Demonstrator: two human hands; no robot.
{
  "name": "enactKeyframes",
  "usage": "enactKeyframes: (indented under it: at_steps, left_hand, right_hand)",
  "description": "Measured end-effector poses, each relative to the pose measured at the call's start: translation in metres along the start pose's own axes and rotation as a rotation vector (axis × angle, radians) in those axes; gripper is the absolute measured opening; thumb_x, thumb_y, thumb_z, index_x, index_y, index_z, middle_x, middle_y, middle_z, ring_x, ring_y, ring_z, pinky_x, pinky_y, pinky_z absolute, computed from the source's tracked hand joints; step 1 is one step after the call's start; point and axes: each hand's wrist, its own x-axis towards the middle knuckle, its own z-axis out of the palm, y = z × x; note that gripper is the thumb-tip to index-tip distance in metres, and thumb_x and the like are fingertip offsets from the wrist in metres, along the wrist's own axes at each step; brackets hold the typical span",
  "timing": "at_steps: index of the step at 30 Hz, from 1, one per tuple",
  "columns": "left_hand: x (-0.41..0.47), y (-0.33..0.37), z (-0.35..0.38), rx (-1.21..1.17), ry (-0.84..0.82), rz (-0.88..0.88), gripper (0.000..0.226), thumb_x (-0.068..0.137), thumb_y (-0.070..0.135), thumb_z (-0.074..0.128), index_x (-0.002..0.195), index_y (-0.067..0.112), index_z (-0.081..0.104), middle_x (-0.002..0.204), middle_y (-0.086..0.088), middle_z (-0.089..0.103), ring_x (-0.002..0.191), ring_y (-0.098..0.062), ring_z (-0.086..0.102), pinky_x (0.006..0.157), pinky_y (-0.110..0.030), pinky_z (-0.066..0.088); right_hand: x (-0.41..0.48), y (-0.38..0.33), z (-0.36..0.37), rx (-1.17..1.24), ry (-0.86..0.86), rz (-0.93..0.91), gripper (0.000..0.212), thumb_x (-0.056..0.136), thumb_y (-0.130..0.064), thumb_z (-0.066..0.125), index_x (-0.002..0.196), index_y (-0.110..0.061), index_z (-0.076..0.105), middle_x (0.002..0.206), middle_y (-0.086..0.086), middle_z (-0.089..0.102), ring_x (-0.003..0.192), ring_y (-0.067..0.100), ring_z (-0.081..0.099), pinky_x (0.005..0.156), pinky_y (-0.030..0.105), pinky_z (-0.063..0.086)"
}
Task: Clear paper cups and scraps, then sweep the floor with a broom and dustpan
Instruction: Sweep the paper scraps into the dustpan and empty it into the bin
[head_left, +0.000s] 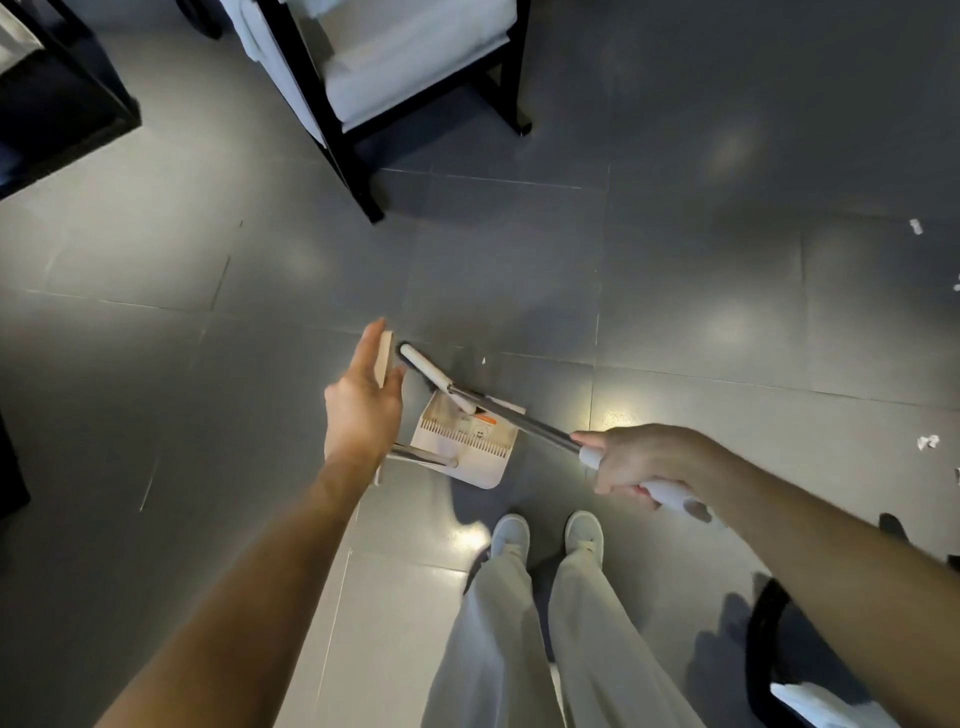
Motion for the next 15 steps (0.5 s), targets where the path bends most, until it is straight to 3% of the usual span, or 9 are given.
enactKeyframes:
  at_steps: [5,8,10,11,13,15]
  left_hand:
    - [-0.006,0.005,0.006,-0.016,-0.022,0.003,0.053,0.098,0.021,0.053,0.145,0.036,0.035,0.099,-0.002,0.059,0.078,-0.021,0.062,0.081,-0.027,0.047]
    - [-0.007,0.009,0.008,-0.007,-0.033,0.007,0.054,0.098,0.022,0.052,0.147,0.036,0.033,0.099,0.0,0.057,0.077,-0.018,0.062,0.075,-0.023,0.046]
    - [-0.005,0.008,0.006,-0.006,-0.023,0.004,0.056,0.098,0.022,0.053,0.147,0.036,0.032,0.1,0.002,0.056,0.074,-0.014,0.06,0.076,-0.024,0.047]
    - [-0.003,0.008,0.005,-0.009,-0.018,-0.001,0.056,0.097,0.022,0.053,0.147,0.036,0.032,0.101,0.003,0.055,0.075,-0.015,0.061,0.078,-0.026,0.049]
    - [-0.001,0.006,0.005,-0.012,-0.018,-0.01,0.056,0.097,0.022,0.053,0.147,0.036,0.032,0.105,0.003,0.054,0.08,-0.017,0.062,0.082,-0.029,0.049]
    - [-0.002,0.006,0.009,-0.011,-0.015,0.005,0.056,0.097,0.023,0.053,0.147,0.037,0.032,0.106,0.004,0.054,0.078,-0.014,0.06,0.08,-0.026,0.048]
  right_hand:
    - [-0.014,0.024,-0.014,0.277,0.091,0.003,0.081,0.084,-0.009,0.051,0.147,-0.047,0.02,0.051,0.005,0.053,0.047,0.018,0.046,0.057,0.027,0.044]
    - [-0.007,0.02,-0.018,0.308,0.101,-0.01,0.079,0.087,-0.009,0.05,0.151,-0.041,0.016,0.059,0.008,0.055,0.049,0.018,0.047,0.061,0.027,0.044]
    - [0.0,0.009,-0.013,0.276,0.128,-0.001,0.079,0.089,-0.006,0.049,0.153,-0.035,0.013,0.062,0.007,0.056,0.046,0.014,0.049,0.054,0.023,0.043]
    - [0.004,0.002,-0.007,0.246,0.163,0.011,0.08,0.089,-0.002,0.048,0.154,-0.033,0.012,0.07,0.006,0.059,0.046,0.013,0.05,0.046,0.02,0.042]
    - [0.015,-0.013,0.005,0.214,0.235,0.018,0.083,0.088,0.007,0.044,0.154,-0.03,0.011,0.115,0.009,0.062,0.057,0.016,0.054,0.036,0.02,0.038]
    - [0.025,-0.024,0.01,0.253,0.295,0.004,0.082,0.089,0.01,0.042,0.154,-0.029,0.013,0.145,0.011,0.043,0.068,0.018,0.052,0.035,0.02,0.037]
